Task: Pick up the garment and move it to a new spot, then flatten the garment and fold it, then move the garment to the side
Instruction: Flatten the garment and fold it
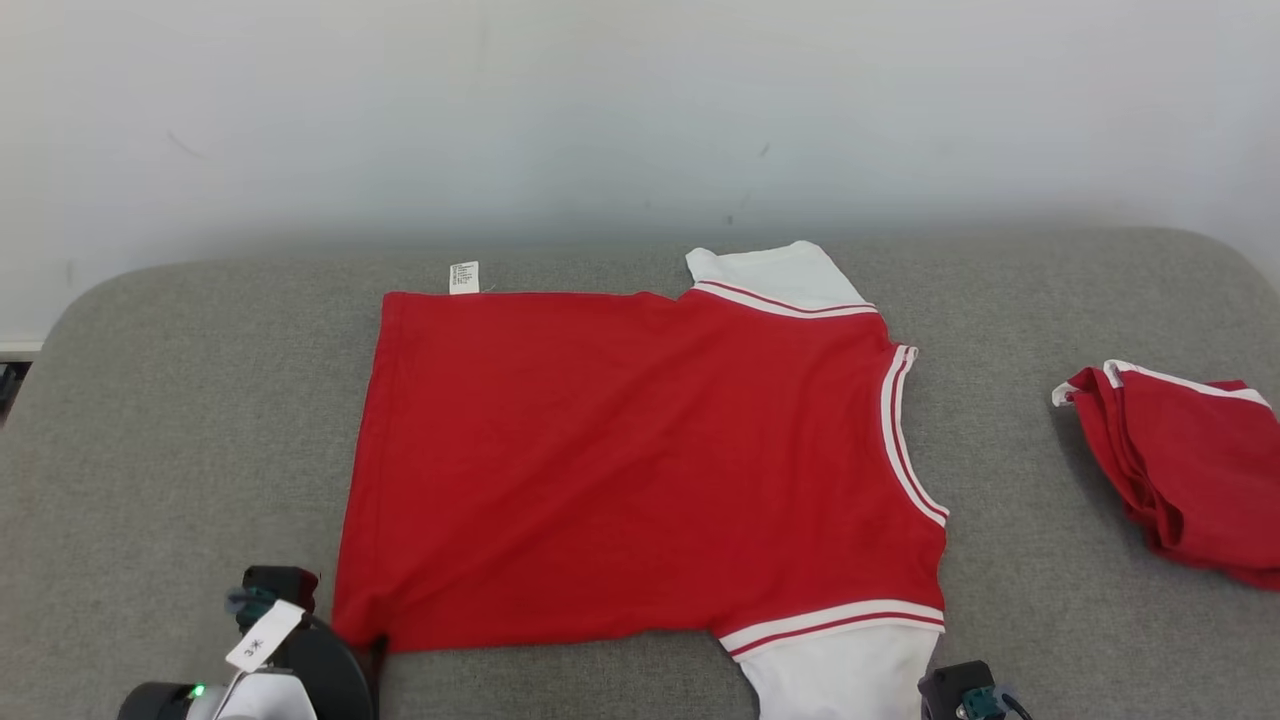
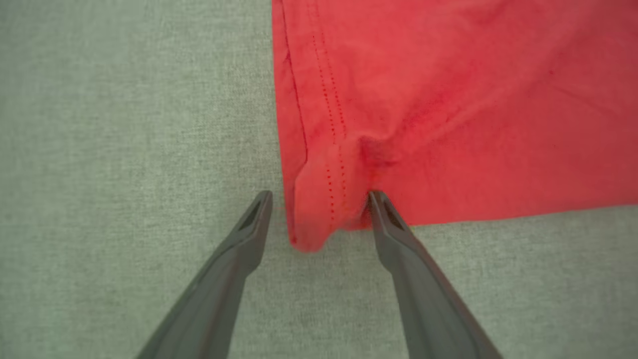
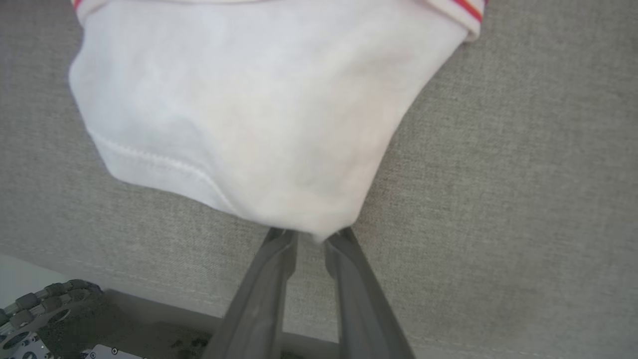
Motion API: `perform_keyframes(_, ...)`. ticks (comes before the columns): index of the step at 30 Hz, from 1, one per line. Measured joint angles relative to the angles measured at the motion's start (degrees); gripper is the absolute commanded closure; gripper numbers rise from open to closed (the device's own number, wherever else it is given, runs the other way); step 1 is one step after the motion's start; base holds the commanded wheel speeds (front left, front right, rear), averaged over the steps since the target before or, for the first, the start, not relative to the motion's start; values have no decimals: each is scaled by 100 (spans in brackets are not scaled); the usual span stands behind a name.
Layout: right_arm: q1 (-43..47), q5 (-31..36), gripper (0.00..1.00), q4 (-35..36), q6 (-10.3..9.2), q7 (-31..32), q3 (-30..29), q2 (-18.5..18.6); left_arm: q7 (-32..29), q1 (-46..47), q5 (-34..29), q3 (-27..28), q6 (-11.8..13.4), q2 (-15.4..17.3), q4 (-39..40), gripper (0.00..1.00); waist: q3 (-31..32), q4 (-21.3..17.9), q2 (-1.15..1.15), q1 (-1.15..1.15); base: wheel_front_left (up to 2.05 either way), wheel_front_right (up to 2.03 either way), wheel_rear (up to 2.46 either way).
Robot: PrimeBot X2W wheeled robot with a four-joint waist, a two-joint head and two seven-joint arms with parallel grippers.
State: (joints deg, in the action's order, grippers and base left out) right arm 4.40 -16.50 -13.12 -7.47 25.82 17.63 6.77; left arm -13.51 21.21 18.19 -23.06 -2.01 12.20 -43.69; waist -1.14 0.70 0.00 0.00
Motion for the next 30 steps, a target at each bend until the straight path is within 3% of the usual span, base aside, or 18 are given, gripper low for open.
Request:
perform_keyframes(11, 144, 7, 83, -43, -2, 71, -45, -1, 52, -216, 11, 40, 3, 155, 216, 0, 184, 73, 0, 0, 0, 0, 0)
perform_keyframes(13, 144, 7, 88, -44, -2, 91, -43, -7, 53, -216, 12, 37, 3, 153, 229, 0, 191, 67, 0, 0, 0, 0, 0)
perform_keyframes(14, 144, 7, 97, -44, -2, 93, -37, -10, 53, -216, 12, 33, 3, 151, 231, 2, 195, 63, 0, 0, 0, 0, 0)
perform_keyframes(15, 144, 8, 100, -45, -2, 97, -33, -13, 51, -218, 16, 35, 4, 147, 233, 13, 198, 59, 0, 0, 0, 0, 0)
perform_keyframes(16, 144, 11, 100, -45, -2, 98, -30, -16, 42, -220, 30, 32, 3, 147, 233, 50, 201, 55, 0, 0, 0, 0, 0)
perform_keyframes(18, 145, 22, 100, -45, -2, 100, -25, -20, 36, -227, 53, 31, -2, 149, 232, 58, 203, 43, 0, 0, 0, 0, 0)
perform_keyframes(20, 147, 22, 100, -44, -2, 116, -25, -22, 34, -235, 54, 14, -5, 147, 236, 78, 203, 32, 0, 0, 0, 0, 0)
perform_keyframes(21, 149, 22, 100, -42, -1, 118, -25, -22, 33, -246, 54, 11, -11, 148, 238, 100, 202, 27, 0, 0, 0, 0, 0)
perform_keyframes(26, 225, -113, 100, 64, -1, 96, -160, -49, 21, -354, 75, 23, -49, 145, 327, 100, 201, 11, 0, 0, 0, 0, 0)
perform_keyframes(30, 233, -559, 100, 390, 41, -1, -476, -133, 165, -353, 112, 119, 110, 115, 558, 100, 205, 13, 1, 0, 0, 0, 0)
